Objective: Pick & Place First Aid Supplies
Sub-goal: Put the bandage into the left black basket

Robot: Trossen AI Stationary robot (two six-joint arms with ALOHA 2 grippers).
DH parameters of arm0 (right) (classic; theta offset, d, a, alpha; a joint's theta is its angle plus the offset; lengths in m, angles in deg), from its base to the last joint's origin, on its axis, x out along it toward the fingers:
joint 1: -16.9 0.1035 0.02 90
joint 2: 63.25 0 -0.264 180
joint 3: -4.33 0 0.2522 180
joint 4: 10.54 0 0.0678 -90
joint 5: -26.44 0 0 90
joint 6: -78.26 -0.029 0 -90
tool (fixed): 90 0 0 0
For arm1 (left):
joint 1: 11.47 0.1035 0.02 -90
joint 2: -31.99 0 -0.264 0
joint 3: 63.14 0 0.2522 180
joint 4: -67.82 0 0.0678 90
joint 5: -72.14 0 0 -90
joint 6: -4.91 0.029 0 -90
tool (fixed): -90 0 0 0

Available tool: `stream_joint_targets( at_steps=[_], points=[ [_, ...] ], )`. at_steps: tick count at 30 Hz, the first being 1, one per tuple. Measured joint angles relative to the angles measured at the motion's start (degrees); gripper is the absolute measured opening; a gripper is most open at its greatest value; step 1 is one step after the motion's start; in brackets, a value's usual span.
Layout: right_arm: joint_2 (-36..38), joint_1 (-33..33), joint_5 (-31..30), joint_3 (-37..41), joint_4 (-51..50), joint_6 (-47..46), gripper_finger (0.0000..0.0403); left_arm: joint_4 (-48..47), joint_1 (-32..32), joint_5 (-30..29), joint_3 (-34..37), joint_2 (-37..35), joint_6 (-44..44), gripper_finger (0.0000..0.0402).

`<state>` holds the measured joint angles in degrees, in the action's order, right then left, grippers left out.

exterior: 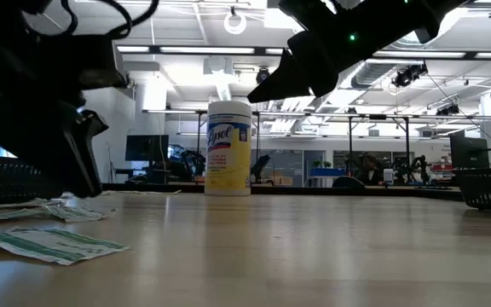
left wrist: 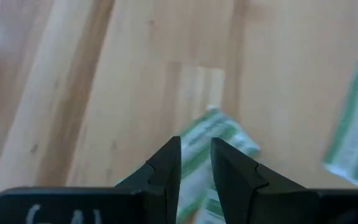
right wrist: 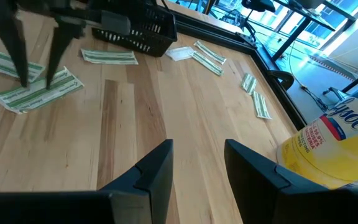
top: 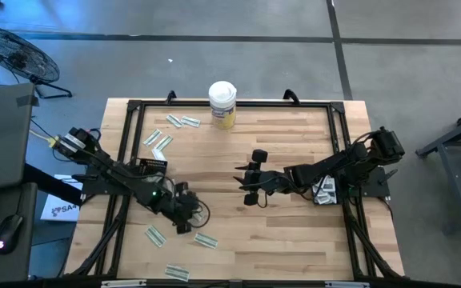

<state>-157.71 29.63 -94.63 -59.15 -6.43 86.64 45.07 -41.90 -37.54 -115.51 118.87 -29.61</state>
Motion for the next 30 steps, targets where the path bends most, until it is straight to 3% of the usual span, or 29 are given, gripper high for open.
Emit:
stream_joint_targets(
  at_steps=[6,22,30],
  points=[
    [0.0,0.0,0.0,0.0,0.0,0.0,0.0138,0.0,0.1,0.0,0.0,3.2,-0.2,0.0085],
    [0.0,0.0,0.0,0.0,0.0,0.0,0.0138,6.0,0.0,0.5,-1.9,3.1,4.6,0.0085],
    [0.0,0.0,0.0,0.0,0.2,0.0,0.0138,6.9,-0.3,0.8,-1.9,5.2,2.8,0.0085]
  ],
)
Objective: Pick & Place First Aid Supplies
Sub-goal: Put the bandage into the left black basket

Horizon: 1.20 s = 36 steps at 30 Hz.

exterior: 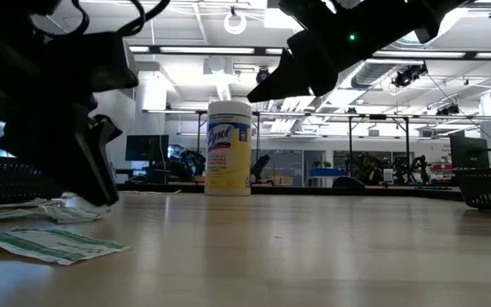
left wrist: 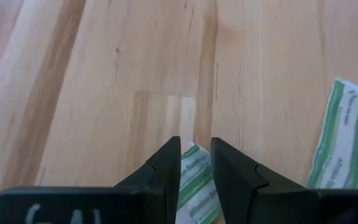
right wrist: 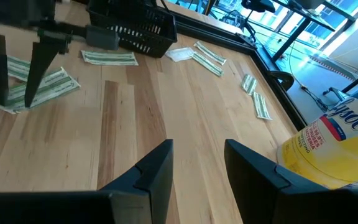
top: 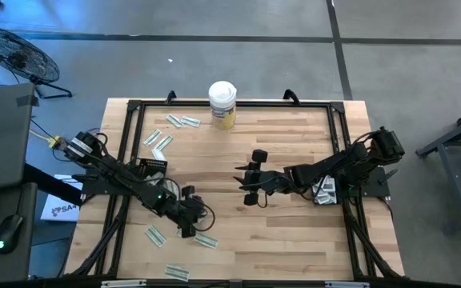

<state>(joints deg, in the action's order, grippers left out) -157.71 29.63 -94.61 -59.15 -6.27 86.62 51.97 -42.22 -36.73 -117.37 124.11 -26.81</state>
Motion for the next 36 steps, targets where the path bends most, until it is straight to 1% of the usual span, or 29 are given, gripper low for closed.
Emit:
stream_joint_targets(
  at_steps=[5,12,15,18,19,23,25,28,30,34,36],
  points=[
    [0.0,-0.5,0.5,0.0,0.0,-0.4,0.0138,2.6,-0.1,0.1,0.0,3.1,0.0,0.0085],
    [0.0,-2.8,6.2,0.0,-0.1,-3.4,0.0138,2.5,-0.1,-0.3,-0.1,3.7,-0.5,0.0083],
    [-0.6,-3.0,6.3,0.0,0.0,-3.2,0.0138,2.3,0.0,-0.2,-0.1,3.7,-0.5,0.0064],
    [-1.6,-3.0,6.2,0.0,0.2,-3.1,0.0138,2.3,0.0,-0.2,-0.1,3.7,-0.5,0.0020],
    [-1.8,-3.0,6.2,0.0,0.3,-3.0,0.0138,2.3,0.0,-0.4,-0.1,3.7,-0.5,0.0011],
    [-2.0,-3.0,6.2,0.0,0.8,-2.5,0.0138,2.1,0.0,-2.5,-0.1,3.8,-0.5,0.0011],
    [-2.0,-3.0,6.2,0.0,0.8,-2.4,0.0138,1.5,0.0,-3.8,0.0,3.3,-0.2,0.0004],
    [-2.0,-3.0,6.2,0.0,0.8,-2.4,0.0138,-0.4,0.0,-4.0,0.2,0.6,1.4,0.0004],
    [-2.0,-3.0,6.1,0.0,0.7,-2.4,0.0138,-3.1,0.0,-4.3,0.2,-2.9,1.7,0.0005],
    [-2.0,-3.0,6.4,0.0,0.9,-2.4,0.0138,-12.9,0.0,-8.1,0.2,-11.5,-0.3,0.0002],
    [-2.0,-3.0,6.4,0.0,1.0,-2.4,0.0138,-19.3,0.0,-11.0,0.2,-16.1,-3.7,0.0002]
  ],
)
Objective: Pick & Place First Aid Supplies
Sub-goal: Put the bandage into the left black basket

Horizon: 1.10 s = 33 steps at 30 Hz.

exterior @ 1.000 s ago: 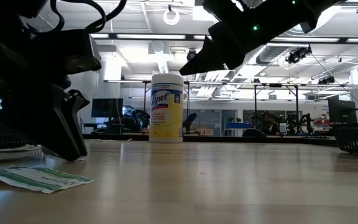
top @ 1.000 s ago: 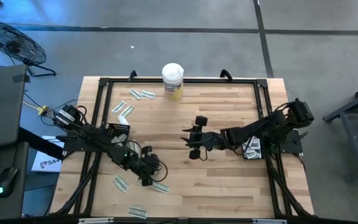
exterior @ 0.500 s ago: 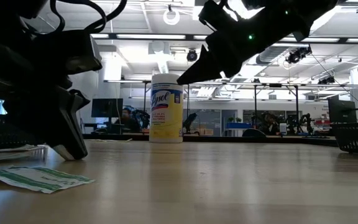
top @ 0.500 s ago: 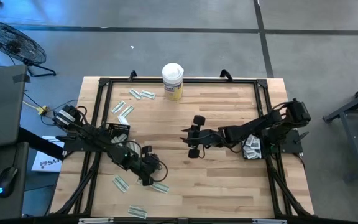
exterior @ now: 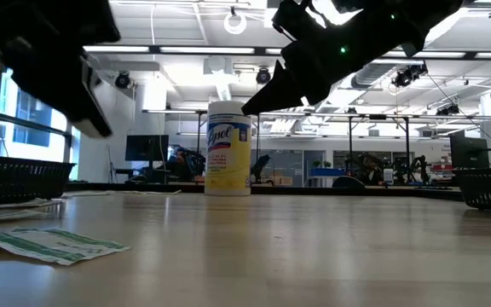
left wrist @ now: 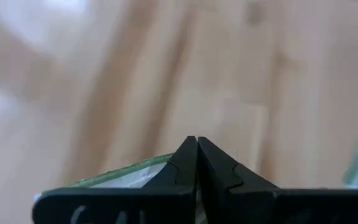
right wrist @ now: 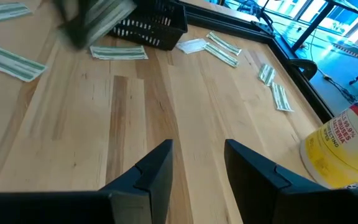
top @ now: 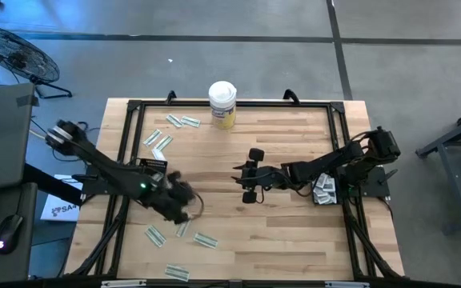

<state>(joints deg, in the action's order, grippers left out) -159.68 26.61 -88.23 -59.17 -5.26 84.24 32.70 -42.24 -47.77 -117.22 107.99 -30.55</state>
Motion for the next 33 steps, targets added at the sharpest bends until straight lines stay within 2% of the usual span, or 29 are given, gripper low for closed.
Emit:
stream_joint_targets(
  at_steps=[3,6,8,12,17,21,33],
  points=[
    [0.0,0.0,0.0,0.0,0.1,0.0,0.0138,-10.7,0.0,-6.7,0.0,-6.4,-9.6,0.0002],
    [0.0,0.0,0.0,0.0,0.1,0.0,0.0138,-23.8,0.0,-15.1,0.0,-11.6,-27.1,0.0003],
    [0.0,0.0,0.0,0.0,0.1,0.0,0.0138,-32.4,0.0,-18.5,-0.1,-13.4,-39.5,0.0003],
    [0.0,0.0,0.0,0.0,0.1,0.0,0.0138,-43.7,0.0,-19.0,0.8,-13.4,-57.2,0.0003],
    [0.0,0.0,0.0,0.0,0.1,0.0,0.0138,-42.8,0.0,-17.1,6.3,-12.1,-68.5,0.0003],
    [0.0,0.0,0.4,0.0,0.1,0.0,0.0138,-40.2,0.0,-15.9,8.2,-11.2,-69.2,0.0003],
    [0.0,0.0,0.5,0.0,0.1,0.0,0.0138,-37.6,0.0,-8.2,8.2,-11.1,-58.8,0.0003]
  ],
)
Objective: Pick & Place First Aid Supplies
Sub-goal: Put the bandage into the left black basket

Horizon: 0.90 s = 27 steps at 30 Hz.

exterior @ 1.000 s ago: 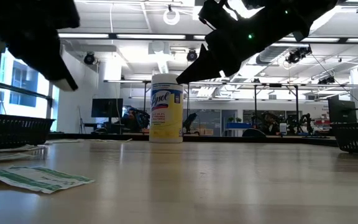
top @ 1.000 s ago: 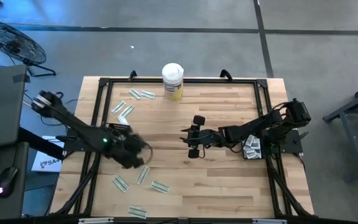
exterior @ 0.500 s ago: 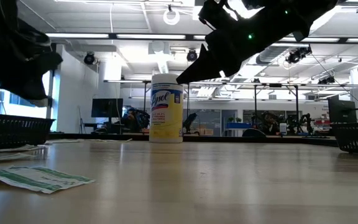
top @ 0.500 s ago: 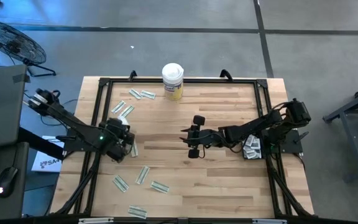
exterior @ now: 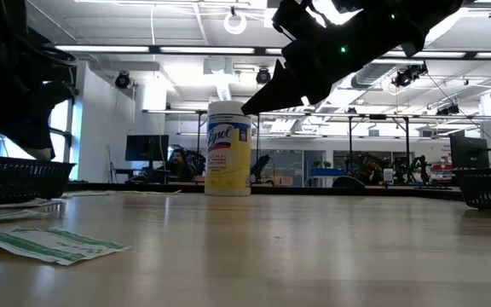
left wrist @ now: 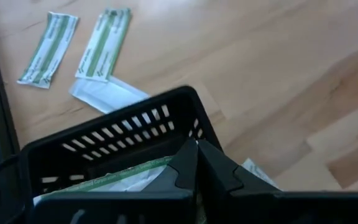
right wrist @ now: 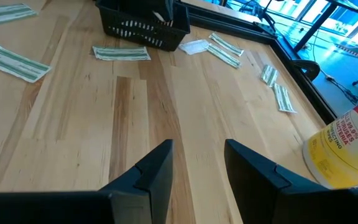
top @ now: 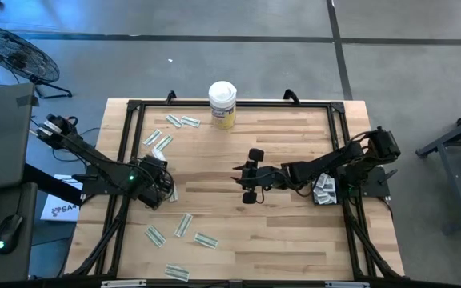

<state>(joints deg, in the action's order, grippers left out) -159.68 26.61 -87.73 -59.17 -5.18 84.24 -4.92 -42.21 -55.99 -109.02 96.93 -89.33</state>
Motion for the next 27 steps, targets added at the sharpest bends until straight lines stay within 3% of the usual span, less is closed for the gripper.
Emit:
stream_joint_targets(
  at_steps=[12,18,22,27],
  points=[
    [0.0,0.0,0.2,0.0,0.0,0.0,0.0138,0.3,0.0,1.5,0.0,0.0,2.0,0.0004],
    [0.0,0.0,0.2,0.0,0.0,0.0,0.0138,0.2,2.1,1.2,0.0,0.1,2.2,0.0052],
    [0.0,0.0,0.2,0.0,0.0,0.0,0.0138,-1.4,5.1,0.4,-0.2,0.1,5.9,0.0081],
    [0.0,0.0,0.2,0.0,0.0,0.0,0.0138,-0.7,7.2,0.3,-5.4,0.1,14.7,0.0082]
  ],
)
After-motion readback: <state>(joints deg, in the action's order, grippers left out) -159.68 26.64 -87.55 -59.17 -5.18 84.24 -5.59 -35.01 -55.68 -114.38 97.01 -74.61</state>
